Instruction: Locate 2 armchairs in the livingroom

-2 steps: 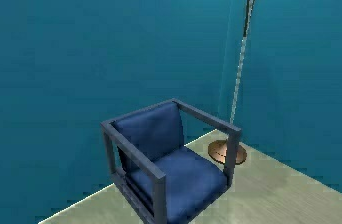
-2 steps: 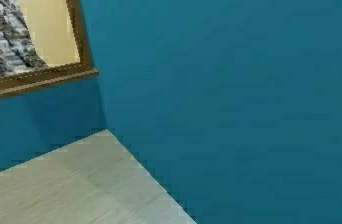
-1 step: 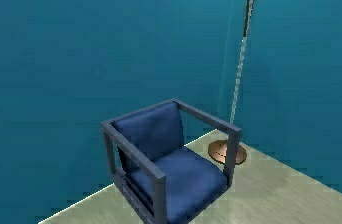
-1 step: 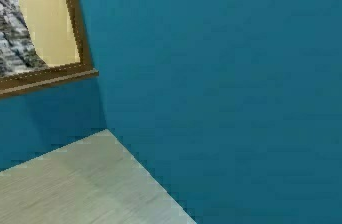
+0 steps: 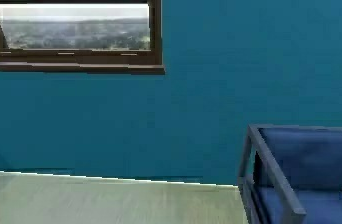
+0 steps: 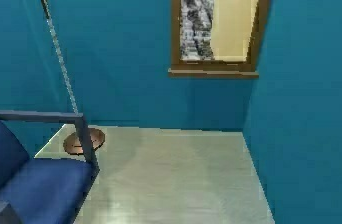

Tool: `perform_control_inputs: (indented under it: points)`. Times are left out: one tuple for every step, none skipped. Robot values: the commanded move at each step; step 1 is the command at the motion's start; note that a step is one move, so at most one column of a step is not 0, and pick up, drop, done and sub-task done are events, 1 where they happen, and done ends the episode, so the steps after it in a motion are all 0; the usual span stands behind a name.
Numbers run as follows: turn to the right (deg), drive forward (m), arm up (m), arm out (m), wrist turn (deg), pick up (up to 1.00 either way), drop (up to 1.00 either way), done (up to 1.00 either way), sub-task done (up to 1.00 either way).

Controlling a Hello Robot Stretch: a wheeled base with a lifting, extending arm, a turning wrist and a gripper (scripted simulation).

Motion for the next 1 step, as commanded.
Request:
perform_control_inputs:
  points:
    - [-45.0, 0.00, 0.00, 0.00, 0.0, 0.00, 0.00, 0.00, 0.00]
